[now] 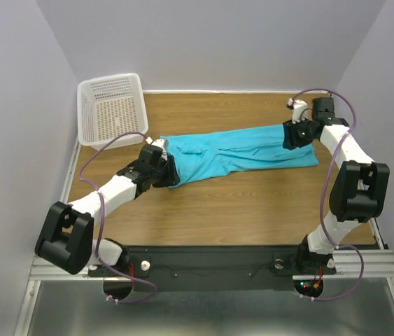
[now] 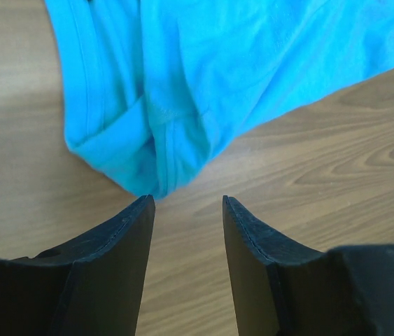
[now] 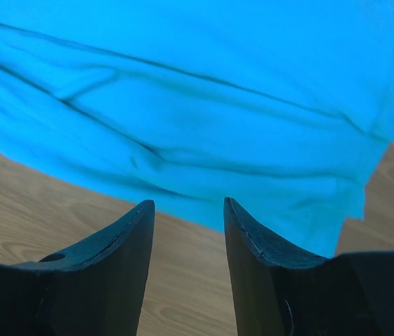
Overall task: Fold and stack the t-shirts
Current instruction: Fold the tshirt
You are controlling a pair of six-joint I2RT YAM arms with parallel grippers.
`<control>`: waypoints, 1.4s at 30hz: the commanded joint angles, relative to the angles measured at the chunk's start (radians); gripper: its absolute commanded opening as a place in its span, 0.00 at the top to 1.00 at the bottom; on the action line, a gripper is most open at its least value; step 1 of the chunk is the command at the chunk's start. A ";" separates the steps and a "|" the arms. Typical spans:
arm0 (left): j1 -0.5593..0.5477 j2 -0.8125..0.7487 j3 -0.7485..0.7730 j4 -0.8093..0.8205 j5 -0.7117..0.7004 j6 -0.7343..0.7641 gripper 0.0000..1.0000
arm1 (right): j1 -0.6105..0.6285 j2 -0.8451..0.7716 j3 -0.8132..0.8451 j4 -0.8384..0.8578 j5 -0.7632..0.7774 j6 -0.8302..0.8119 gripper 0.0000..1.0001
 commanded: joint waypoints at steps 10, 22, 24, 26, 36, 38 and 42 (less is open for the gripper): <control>-0.126 -0.024 -0.080 -0.011 -0.287 -0.203 0.62 | -0.088 -0.051 -0.065 0.032 -0.078 0.054 0.50; -0.126 0.089 -0.014 0.026 -0.342 -0.131 0.62 | -0.168 -0.071 -0.123 0.035 -0.109 0.037 0.50; -0.126 0.108 -0.008 0.038 -0.328 -0.126 0.62 | -0.177 -0.071 -0.126 0.035 -0.116 0.036 0.50; -0.128 0.108 -0.009 0.044 -0.311 -0.123 0.62 | -0.183 -0.070 -0.127 0.035 -0.120 0.034 0.50; -0.126 0.092 -0.005 0.055 -0.270 -0.085 0.67 | -0.254 -0.036 -0.122 0.035 -0.113 0.032 0.50; -0.126 0.092 -0.005 0.057 -0.265 -0.077 0.72 | -0.275 -0.019 -0.111 0.037 -0.109 0.040 0.50; -0.128 0.092 -0.014 0.069 -0.247 -0.051 0.87 | -0.324 0.033 -0.081 0.044 -0.061 0.078 0.52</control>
